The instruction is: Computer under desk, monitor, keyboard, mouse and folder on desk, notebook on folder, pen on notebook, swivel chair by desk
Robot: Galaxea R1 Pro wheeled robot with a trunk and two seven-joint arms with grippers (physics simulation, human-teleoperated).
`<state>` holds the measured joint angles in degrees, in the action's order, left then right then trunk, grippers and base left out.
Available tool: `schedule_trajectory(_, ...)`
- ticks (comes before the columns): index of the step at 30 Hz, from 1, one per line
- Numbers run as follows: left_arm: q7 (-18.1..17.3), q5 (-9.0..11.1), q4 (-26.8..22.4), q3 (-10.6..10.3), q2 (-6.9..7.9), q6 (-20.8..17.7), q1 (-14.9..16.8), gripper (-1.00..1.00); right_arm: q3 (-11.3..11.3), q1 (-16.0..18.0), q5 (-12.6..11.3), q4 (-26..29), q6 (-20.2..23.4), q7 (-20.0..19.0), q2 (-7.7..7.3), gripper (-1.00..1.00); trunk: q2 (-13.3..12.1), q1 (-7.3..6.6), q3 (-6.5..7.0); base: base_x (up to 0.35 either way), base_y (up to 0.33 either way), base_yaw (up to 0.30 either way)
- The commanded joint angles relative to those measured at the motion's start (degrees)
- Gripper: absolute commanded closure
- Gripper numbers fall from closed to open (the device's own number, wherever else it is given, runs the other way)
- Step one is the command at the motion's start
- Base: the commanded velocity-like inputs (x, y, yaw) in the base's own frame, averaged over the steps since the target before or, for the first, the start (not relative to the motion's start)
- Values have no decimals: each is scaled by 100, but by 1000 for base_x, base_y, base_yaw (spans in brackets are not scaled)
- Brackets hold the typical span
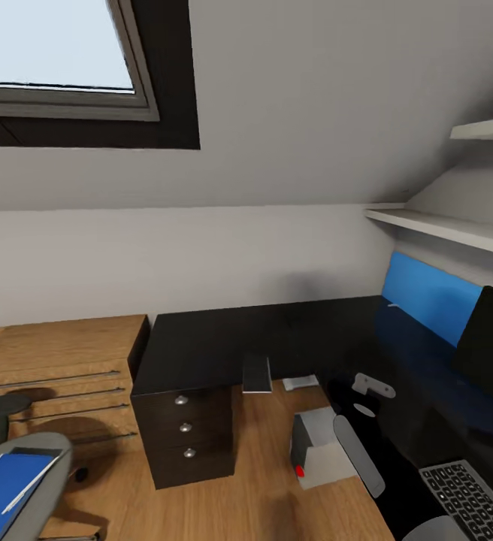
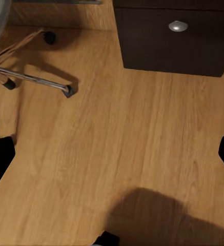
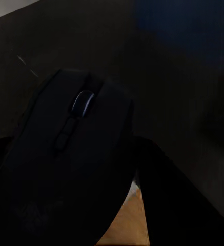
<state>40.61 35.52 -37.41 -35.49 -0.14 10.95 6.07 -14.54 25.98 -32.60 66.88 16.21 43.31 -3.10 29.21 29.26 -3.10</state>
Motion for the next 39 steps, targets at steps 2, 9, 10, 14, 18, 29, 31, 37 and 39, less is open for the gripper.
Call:
schedule_trajectory(2, 28, 60, -3, -37, 5, 39, 8, -100, -16, 10, -37, -64, -52, 47, -8, 100, 12, 3, -5, 0, 0, -271)
schedule_trajectory(9, 26, 60, -1, -37, 5, 39, 8, -100, -14, 24, -28, -451, -551, 42, -23, 100, 12, 3, 3, 0, 0, -276)
schedule_trajectory(10, 26, 60, 0, -37, 5, 39, 8, -100, -13, 26, -28, -504, -573, 40, -23, 100, 12, 3, 3, 0, 0, -279)
schedule_trajectory(14, 26, 60, 4, -37, 5, 39, 8, -100, -10, 29, -27, -652, -616, -138, -28, 100, 12, 3, 4, 0, 0, -280)
schedule_trajectory(18, 22, 60, 5, -37, 5, 39, 8, -100, -11, 36, -24, -864, -749, -249, -32, 100, 12, 3, 4, 0, 0, -269)
schedule_trajectory(29, 3, 52, 240, -46, 5, 39, 8, -100, -27, 133, -9, -1278, -857, -295, -28, 100, 12, 3, 4, 58, 36, -39)
schedule_trajectory(31, 1, 50, 246, -47, 5, 39, 8, -100, -25, 215, -9, -1469, -874, -305, -26, 100, 12, 3, 4, 255, 157, -1)
schedule_trajectory(37, 0, 51, 252, -46, 5, 39, 8, -100, -22, 1048, -14, -3333, -1481, -840, -31, 100, 12, 3, 4, 296, 156, 0)
schedule_trajectory(39, 0, 51, 252, -45, 5, 39, 8, -100, -22, 1250, -16, -3771, -1662, -933, -34, 100, 12, 3, 4, 314, 84, 0)
